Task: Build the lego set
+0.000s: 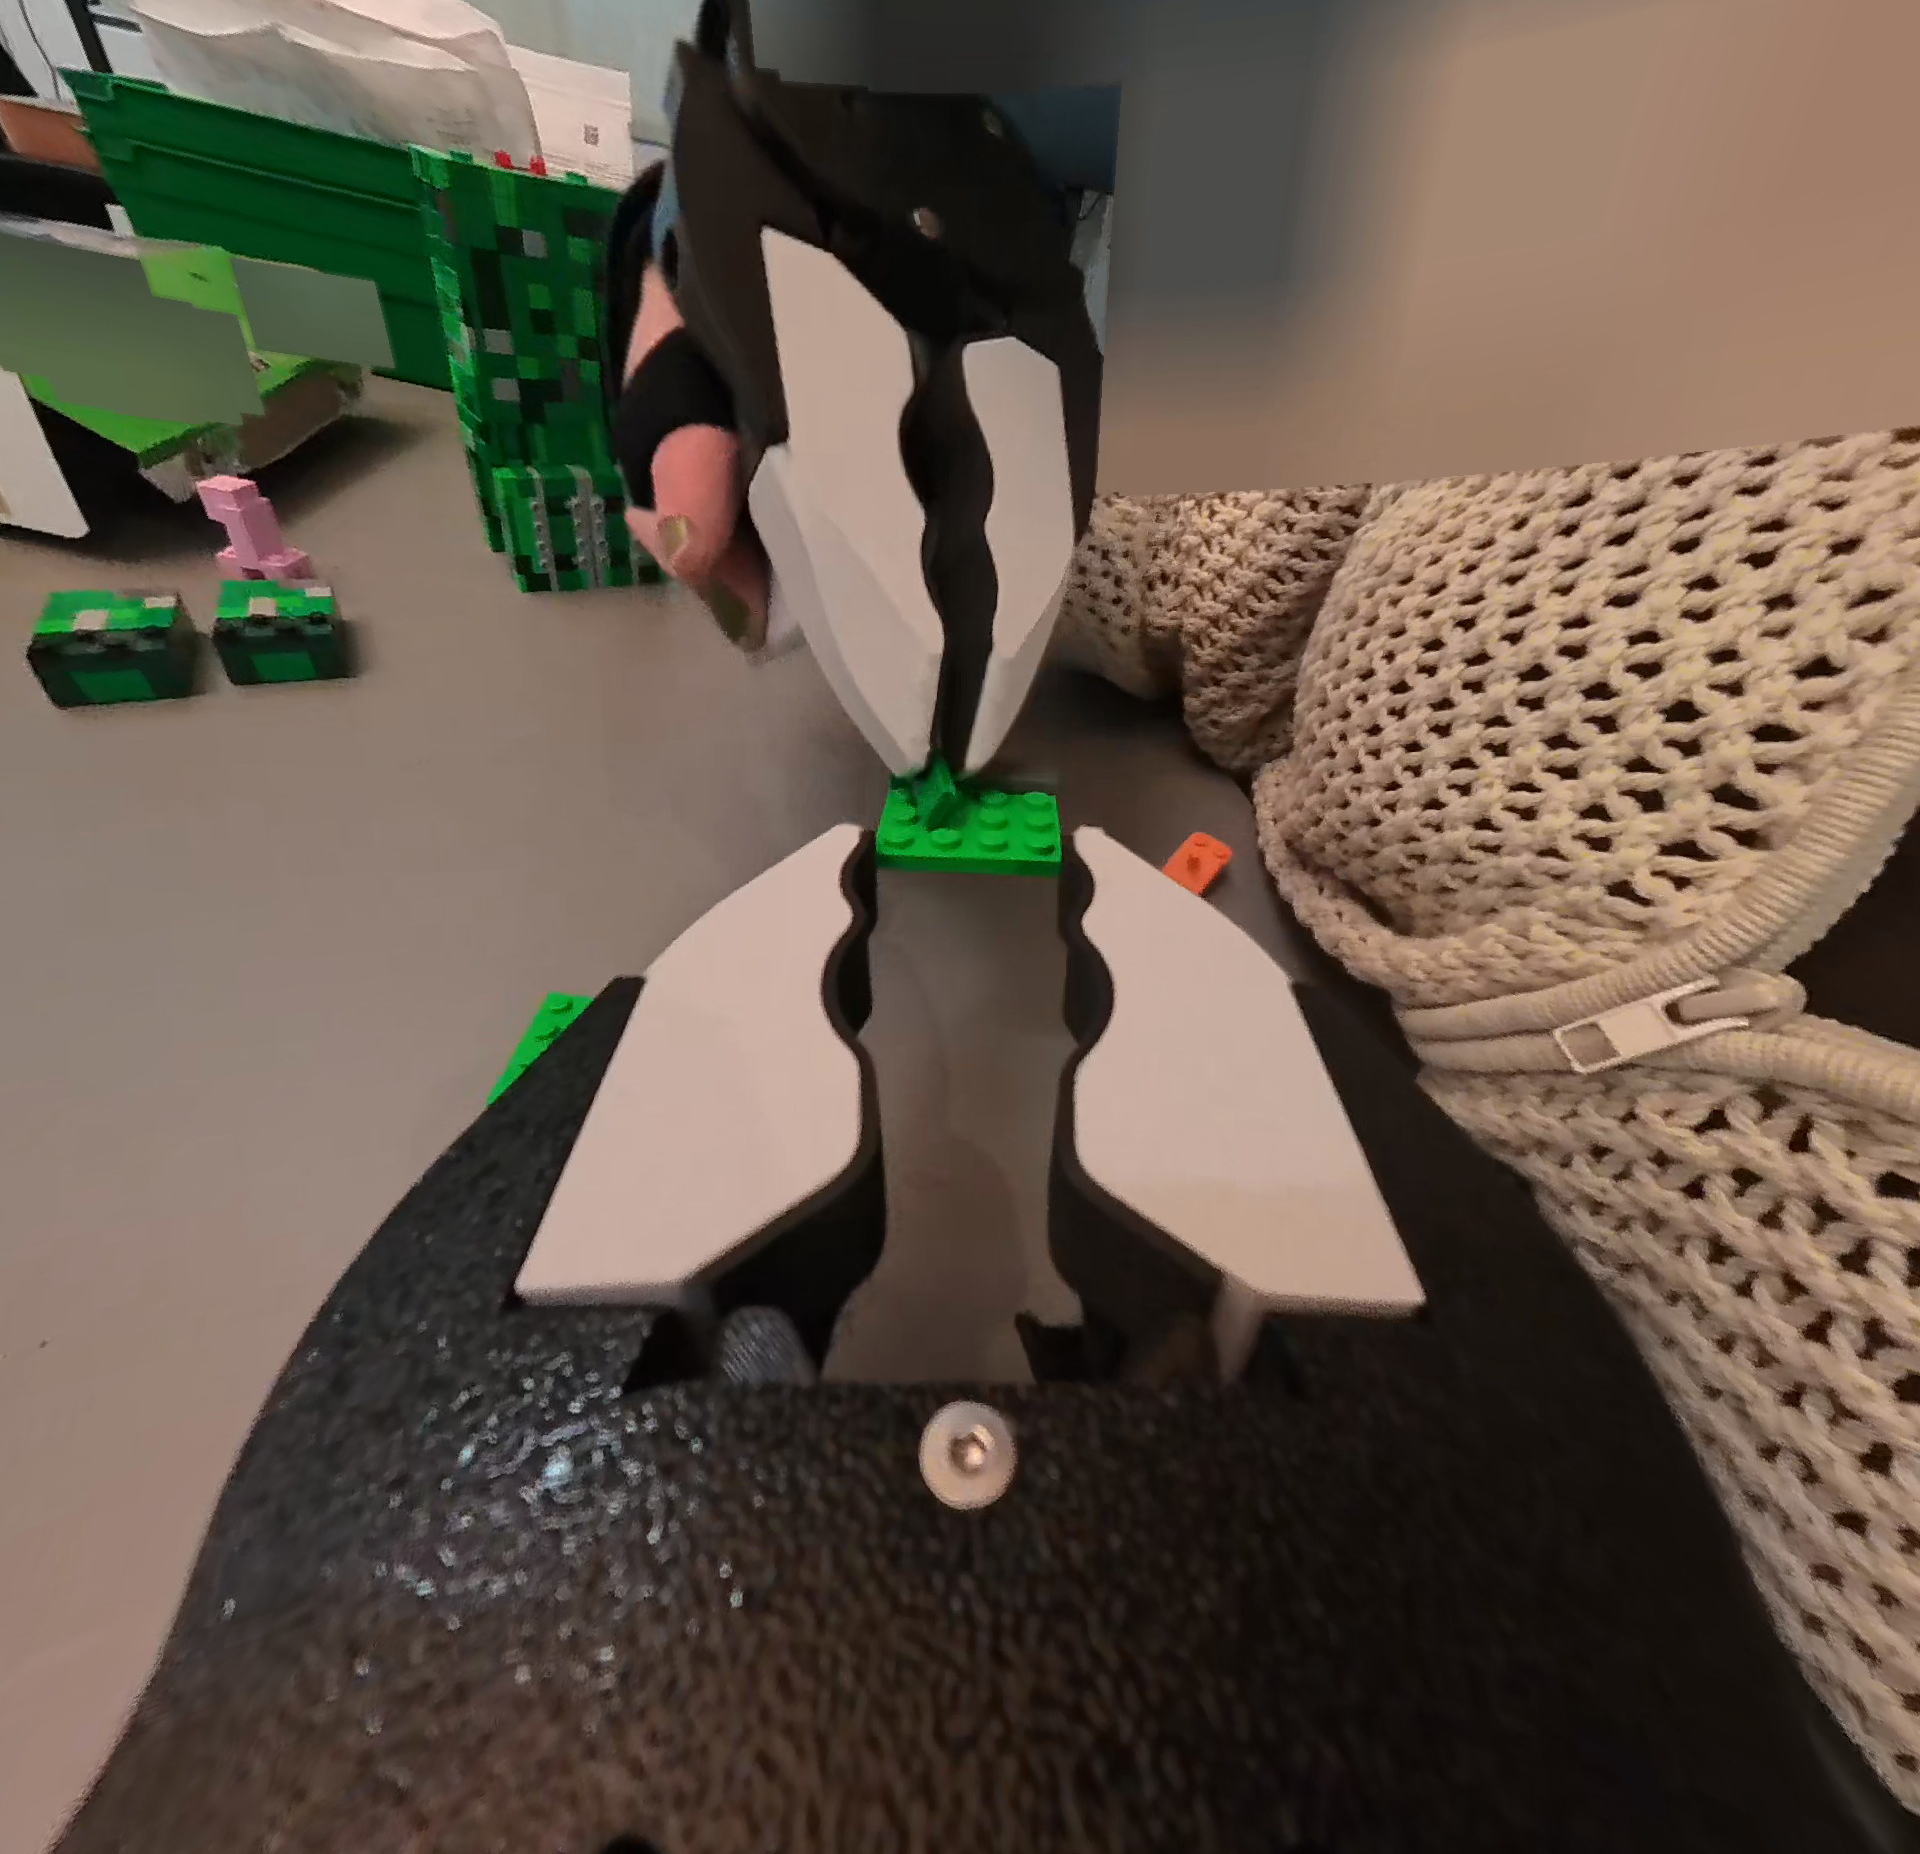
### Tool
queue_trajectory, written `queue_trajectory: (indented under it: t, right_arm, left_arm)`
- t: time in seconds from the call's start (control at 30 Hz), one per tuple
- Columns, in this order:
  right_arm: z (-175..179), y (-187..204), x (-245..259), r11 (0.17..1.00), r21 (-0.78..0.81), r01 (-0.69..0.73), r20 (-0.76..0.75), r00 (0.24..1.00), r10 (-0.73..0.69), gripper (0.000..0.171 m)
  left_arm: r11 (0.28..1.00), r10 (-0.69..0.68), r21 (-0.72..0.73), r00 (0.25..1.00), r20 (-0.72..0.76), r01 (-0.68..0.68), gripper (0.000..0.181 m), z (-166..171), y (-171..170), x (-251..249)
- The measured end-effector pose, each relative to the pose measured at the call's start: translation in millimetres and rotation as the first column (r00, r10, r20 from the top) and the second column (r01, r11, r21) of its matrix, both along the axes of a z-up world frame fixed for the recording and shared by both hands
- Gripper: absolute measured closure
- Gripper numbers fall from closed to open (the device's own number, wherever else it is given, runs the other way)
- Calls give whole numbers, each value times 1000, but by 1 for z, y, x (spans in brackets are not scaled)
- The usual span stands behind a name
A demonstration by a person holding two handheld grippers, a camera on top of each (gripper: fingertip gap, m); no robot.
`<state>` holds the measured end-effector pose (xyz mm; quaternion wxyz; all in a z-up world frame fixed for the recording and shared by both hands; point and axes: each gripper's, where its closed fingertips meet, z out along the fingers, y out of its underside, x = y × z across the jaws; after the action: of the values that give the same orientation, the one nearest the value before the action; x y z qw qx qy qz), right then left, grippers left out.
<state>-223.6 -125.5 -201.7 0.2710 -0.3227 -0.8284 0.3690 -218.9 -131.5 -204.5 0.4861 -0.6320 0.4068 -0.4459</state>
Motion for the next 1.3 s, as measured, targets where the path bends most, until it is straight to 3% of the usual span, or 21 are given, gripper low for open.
queue_trajectory:
  t: [0.3, 0.5, 0.7, 1.0, 1.2, 1.3]
  right_arm:
    - [-3, 7, -2, 990, 130, 51, -21, 999, -48, 168]
    - [3, 0, 2, 999, 3, 38, 13, 999, -38, 166]
    - [8, -9, 2, 964, -263, 48, 111, 994, -19, 159]
    - [5, 13, 3, 975, -182, 128, 101, 989, -111, 159]
    - [-14, 50, 17, 959, -80, 273, 143, 955, -260, 160]
    - [-30, 29, 28, 974, -84, 213, 200, 961, -193, 160]
  left_arm:
    - [1000, 22, -3, 1000, -10, -22, 147, -1, 3, 1]
    - [1000, 20, -1, 1000, -5, -20, 147, 1, 2, 2]
    - [1000, 9, 13, 1000, -14, -9, 147, 0, 1, 4]
    - [1000, 11, 15, 1000, -9, -11, 147, 1, 2, 4]
    - [953, 240, 185, 971, 14, -238, 147, 9, 29, -17]
    - [946, 272, 176, 962, 35, -273, 147, 10, 32, -20]
